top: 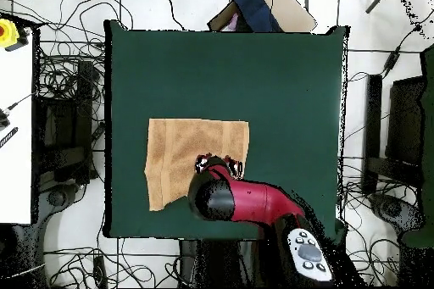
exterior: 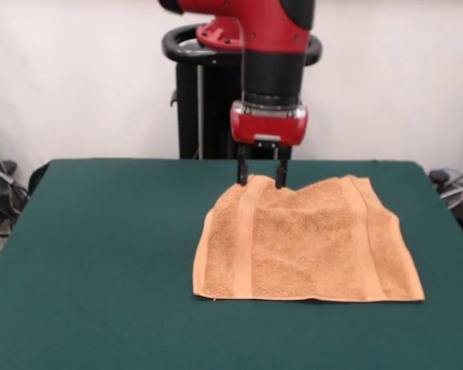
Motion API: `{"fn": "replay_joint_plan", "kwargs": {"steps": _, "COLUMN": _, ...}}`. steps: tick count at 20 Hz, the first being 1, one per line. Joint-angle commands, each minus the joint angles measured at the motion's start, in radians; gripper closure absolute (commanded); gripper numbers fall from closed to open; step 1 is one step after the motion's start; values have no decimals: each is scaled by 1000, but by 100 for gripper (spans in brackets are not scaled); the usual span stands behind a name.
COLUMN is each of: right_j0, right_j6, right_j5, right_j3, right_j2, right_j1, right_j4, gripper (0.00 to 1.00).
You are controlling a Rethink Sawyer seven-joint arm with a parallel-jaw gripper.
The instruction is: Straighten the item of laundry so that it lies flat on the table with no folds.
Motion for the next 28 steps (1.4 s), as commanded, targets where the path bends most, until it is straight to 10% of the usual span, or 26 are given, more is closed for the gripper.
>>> {"fn": "replay_joint_plan", "kwargs": {"steps": 1, "right_j0": 55, "right_j6": 140, "right_j5": -152, "right_j3": -57, "right_j2": -51, "right_j1": 166, "right_j4": -52, "gripper": 0}}
{"fn": "replay_joint_plan", "kwargs": {"steps": 19, "right_j0": 167, "right_j6": 45, "right_j5": -231, "right_j3": -111, "right_j2": -285, "right_j1": 285, "right_j4": -97, "gripper": 0}}
{"fn": "replay_joint_plan", "kwargs": {"steps": 28, "right_j0": 86, "right_j6": 75, "right_j5": -311, "right_j3": -171, "right_j2": -150, "right_j1": 495, "right_j4": -201, "gripper": 0}}
